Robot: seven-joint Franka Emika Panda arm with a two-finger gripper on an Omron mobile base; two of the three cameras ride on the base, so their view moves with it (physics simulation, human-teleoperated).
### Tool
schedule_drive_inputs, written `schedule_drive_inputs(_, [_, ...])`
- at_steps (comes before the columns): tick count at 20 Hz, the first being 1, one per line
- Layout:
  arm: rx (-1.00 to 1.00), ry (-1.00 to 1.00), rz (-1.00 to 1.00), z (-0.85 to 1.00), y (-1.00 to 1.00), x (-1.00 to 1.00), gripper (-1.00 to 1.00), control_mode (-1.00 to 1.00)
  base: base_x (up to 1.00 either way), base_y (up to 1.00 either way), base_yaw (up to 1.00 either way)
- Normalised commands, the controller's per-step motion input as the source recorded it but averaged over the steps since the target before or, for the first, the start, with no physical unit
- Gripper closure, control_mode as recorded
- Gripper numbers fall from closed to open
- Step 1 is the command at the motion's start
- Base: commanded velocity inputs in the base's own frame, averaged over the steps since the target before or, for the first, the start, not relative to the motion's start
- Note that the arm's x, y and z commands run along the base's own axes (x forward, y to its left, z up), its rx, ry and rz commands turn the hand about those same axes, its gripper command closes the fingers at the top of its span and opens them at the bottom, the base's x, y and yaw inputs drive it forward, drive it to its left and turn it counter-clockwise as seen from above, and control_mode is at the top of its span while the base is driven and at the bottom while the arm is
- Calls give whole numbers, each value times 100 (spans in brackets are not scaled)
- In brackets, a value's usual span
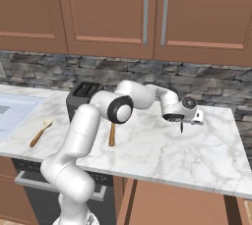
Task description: Organize the utensils by type. Pick up the wooden spoons from the counter and place them in the open cabinet. Then pick up the metallic utensils from the counter and place them in the open drawer.
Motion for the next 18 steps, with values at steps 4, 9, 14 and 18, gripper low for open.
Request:
schedule_drive_inputs(4, [0,1,0,-26,6,0,-100,-100,0,0,0])
schedule_drive_inputs(9, [-3,0,-2,-27,19,0,-100,-100,0,0,0])
schedule_drive_inputs(14, [-7,0,-5,-27,16,5,-100,-100,0,0,0])
schedule_drive_inputs(18, [-7,0,-6,-33,17,9,-100,-100,0,0,0])
